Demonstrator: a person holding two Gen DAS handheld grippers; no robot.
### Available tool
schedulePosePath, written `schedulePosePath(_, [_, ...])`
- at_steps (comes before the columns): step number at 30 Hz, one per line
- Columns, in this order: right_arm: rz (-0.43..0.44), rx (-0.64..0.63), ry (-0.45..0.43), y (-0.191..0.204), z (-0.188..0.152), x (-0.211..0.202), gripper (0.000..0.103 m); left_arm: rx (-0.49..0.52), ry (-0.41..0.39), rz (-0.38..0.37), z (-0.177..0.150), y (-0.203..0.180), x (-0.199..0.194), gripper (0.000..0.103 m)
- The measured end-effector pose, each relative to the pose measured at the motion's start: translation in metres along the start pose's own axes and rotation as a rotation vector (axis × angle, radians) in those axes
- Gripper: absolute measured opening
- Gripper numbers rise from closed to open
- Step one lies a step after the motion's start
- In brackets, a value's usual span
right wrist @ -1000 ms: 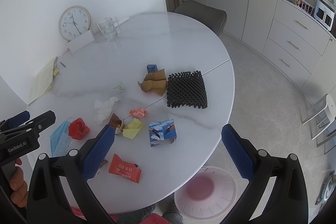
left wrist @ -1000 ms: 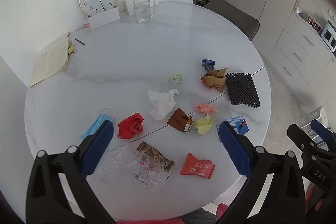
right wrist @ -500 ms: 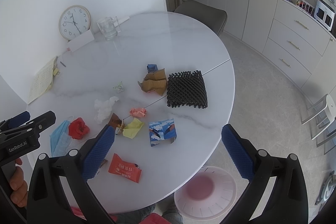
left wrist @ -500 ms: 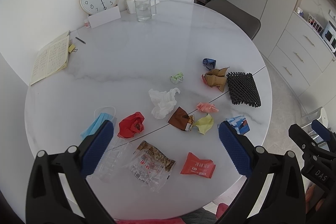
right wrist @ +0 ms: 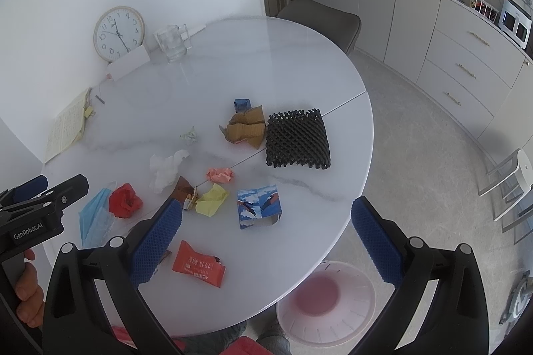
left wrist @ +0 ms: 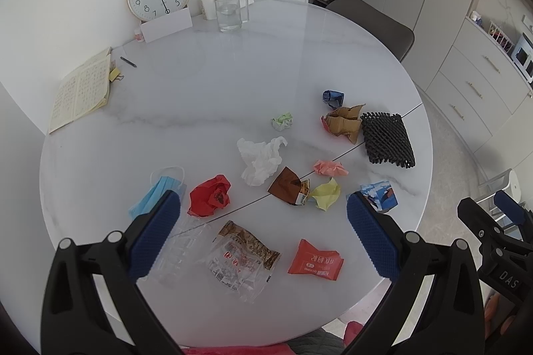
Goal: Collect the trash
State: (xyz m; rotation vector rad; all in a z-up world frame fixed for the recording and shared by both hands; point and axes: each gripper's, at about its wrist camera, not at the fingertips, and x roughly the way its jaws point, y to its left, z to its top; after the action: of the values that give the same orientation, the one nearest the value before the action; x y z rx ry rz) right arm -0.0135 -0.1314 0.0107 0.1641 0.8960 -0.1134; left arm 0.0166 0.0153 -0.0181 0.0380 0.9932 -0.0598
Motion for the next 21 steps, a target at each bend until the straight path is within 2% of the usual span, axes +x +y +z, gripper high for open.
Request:
schedulePosePath(10, [0.019, 0.017, 0.021, -0.002, -0.005, 0.005, 0.101, 0.018, -0.009, -0.024, -0.004, 0.007, 0.002, 0.096])
schedulePosePath(14, [0.036, 0.001, 0.061, -0.001, -0.016, 0.018, 0.101, 0.022, -0.003, -0.033, -0.010, 0.020, 0.008, 0.096])
schedulePosePath(18, [0.074, -0.026, 0.110, 0.001, -0.032, 0.034, 0.101, -0.002, 0.040, -0.042, -0.024, 0.038, 0.022, 0.096])
schedulePosePath(21, [0.134, -0.100, 0.144, 0.011, -0.050, 0.050, 0.101, -0.018, 0.054, -0.031, -0.035, 0.049, 0.028, 0.096])
